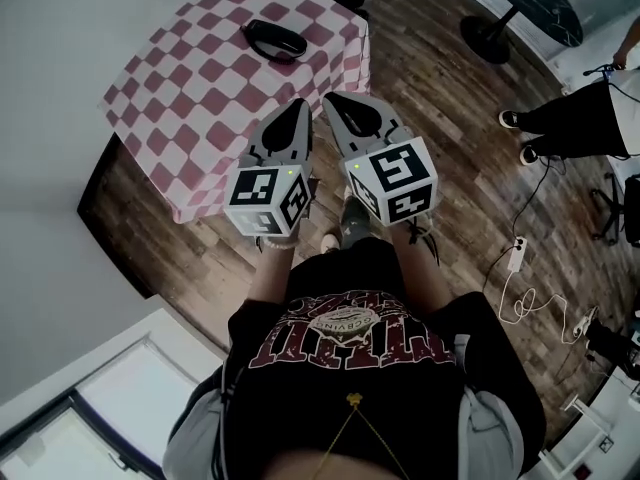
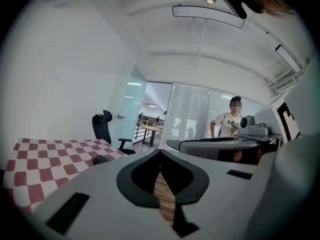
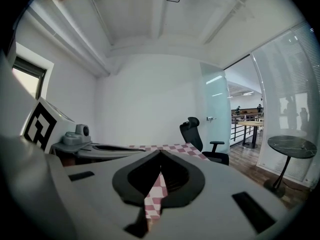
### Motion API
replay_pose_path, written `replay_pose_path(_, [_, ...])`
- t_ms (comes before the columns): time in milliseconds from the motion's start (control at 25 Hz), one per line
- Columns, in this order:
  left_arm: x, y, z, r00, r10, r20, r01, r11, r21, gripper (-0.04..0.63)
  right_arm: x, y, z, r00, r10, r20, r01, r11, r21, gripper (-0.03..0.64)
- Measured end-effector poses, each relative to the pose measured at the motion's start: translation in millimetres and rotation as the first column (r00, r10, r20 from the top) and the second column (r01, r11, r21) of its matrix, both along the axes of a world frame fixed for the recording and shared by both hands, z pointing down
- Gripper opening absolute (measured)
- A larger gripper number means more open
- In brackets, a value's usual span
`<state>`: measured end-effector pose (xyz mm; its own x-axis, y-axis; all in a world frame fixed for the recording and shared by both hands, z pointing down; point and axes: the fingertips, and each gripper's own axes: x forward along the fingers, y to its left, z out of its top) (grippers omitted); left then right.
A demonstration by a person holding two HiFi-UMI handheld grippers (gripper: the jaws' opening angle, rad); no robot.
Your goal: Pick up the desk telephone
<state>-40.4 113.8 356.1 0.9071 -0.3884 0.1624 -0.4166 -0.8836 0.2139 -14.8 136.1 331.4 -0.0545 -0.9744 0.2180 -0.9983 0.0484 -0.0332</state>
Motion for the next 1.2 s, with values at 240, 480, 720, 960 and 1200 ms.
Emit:
replay_pose_path(240, [32, -38, -4, 0.999, -0.040, 0.013, 0.040, 0.999, 0.009, -0.002, 31, -38, -1, 0.999, -0.046, 0.015, 0.045, 0.999, 0.004, 0.018])
replay_pose_path(480, [64, -65, -8, 0.996, -0.083, 0.027, 0.083, 0.996, 0.014, -0.002, 62, -66, -6, 0.996, -0.087, 0.032, 0.087, 0.996, 0.010, 0.018])
replay_pose_path(720, [96, -81, -8, 0.993, -0.108, 0.036, 0.108, 0.994, 0.020, -0.002, 88, -83, -5, 0.991, -0.129, 0.032, 0.128, 0.992, 0.010, 0.018])
replay_pose_path(960, [115, -91, -6, 0.990, -0.134, 0.038, 0.133, 0.991, 0.023, -0.002, 105, -95, -1, 0.986, -0.164, 0.030, 0.164, 0.986, 0.003, 0.018])
replay_pose_path(1200, [110, -108, 2, 0.983, -0.179, 0.045, 0.178, 0.984, 0.008, -0.002, 103, -115, 5, 0.978, -0.206, 0.030, 0.206, 0.978, -0.014, 0.018])
